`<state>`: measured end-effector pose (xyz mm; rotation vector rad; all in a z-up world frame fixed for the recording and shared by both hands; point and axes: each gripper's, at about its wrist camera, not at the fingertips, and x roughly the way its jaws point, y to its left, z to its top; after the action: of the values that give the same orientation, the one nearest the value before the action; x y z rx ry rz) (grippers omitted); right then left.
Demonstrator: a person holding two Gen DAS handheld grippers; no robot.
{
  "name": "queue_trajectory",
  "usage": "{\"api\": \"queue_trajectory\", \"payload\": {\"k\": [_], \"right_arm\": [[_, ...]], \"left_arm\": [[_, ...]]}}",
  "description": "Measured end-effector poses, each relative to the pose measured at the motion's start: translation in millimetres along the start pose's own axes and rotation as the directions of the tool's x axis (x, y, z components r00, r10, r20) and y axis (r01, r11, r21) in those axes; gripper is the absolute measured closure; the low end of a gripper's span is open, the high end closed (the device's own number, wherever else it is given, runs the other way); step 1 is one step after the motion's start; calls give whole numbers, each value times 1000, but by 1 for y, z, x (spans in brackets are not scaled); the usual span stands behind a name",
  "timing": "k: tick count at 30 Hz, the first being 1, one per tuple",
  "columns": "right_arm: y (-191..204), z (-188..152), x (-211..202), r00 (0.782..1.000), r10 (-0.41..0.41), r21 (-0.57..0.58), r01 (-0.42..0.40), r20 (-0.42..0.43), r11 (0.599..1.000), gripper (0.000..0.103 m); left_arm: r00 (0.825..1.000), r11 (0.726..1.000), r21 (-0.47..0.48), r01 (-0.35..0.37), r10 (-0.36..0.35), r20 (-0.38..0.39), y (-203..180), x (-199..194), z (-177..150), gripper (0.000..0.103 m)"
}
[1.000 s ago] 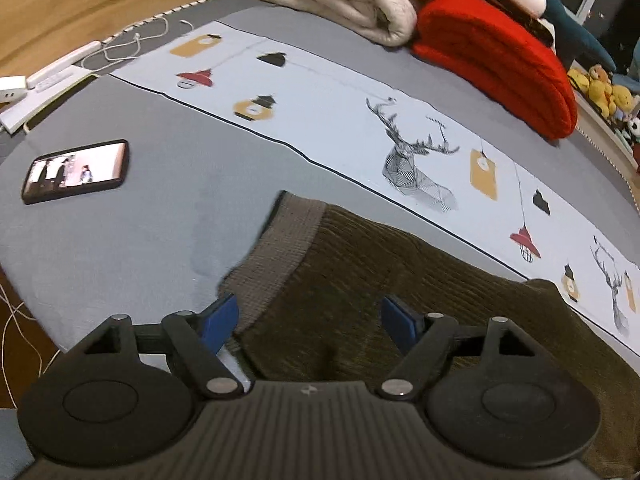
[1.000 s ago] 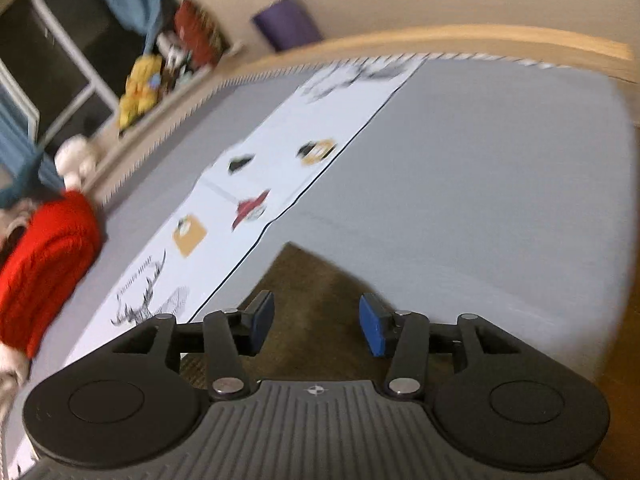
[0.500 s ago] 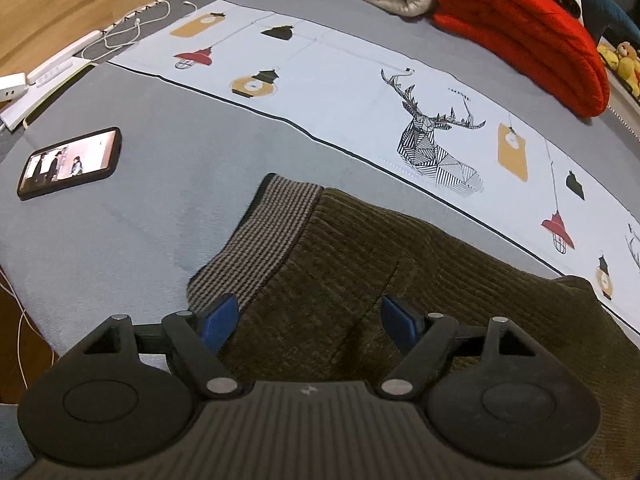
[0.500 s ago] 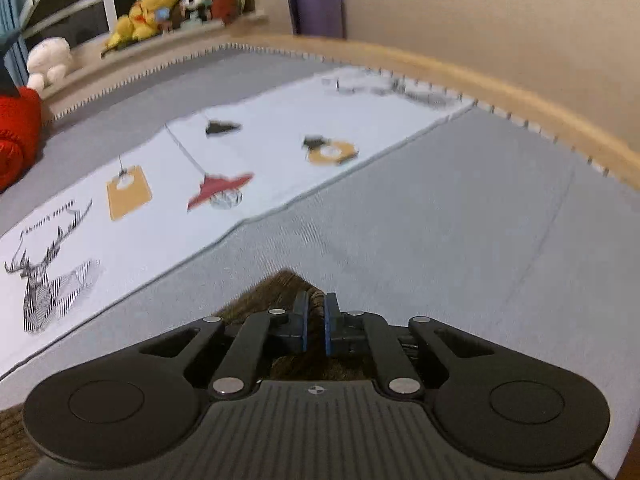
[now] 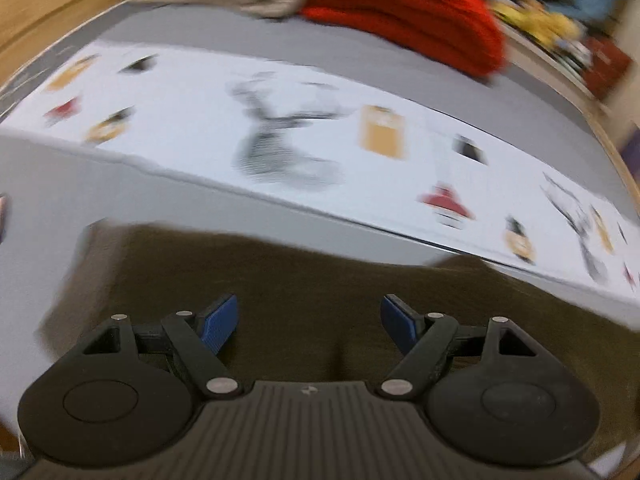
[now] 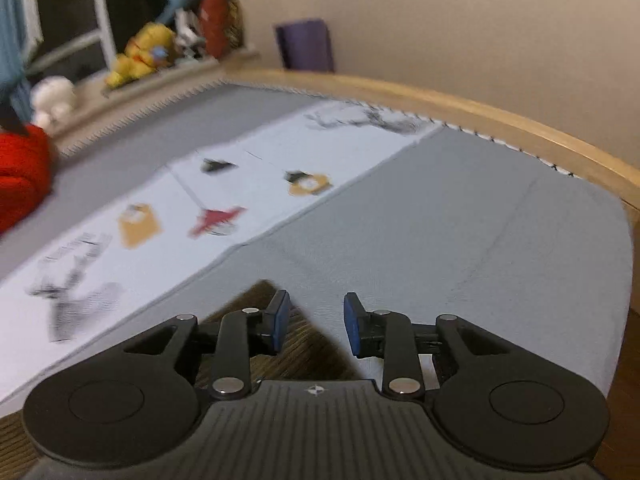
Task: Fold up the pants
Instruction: 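Grasp the folded pants edge with the right tool beside the left tool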
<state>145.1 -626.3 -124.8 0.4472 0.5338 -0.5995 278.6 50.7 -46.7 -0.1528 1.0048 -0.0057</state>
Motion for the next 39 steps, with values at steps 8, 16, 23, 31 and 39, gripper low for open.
{"api": "queue_trajectory", "payload": {"k": [8,16,23,31,39], "right_arm": [[103,-26,-33,896,426,31,-426,-128,904,69],[289,-73,-17,675,628,-9,-684,-387,730,67],[405,-119,-31,622,637,-85,-743,-456,664,67],[445,-205,-73,722,504,-529,-691,-474,493,86],[443,-216,-86,762,479,-606,-641,-435,470,85]], "left_arm": [[998,993,104,-54,55,-9,-70,65,23,18],[996,996,-34,-89,89,1,18,57,27,16],[994,992,-86,-94,98,38,69,65,29,15],[999,1000,-29,-6,7,39,79,64,28,12],[998,998,-43,40,-38,43,85,58,23,11]]}}
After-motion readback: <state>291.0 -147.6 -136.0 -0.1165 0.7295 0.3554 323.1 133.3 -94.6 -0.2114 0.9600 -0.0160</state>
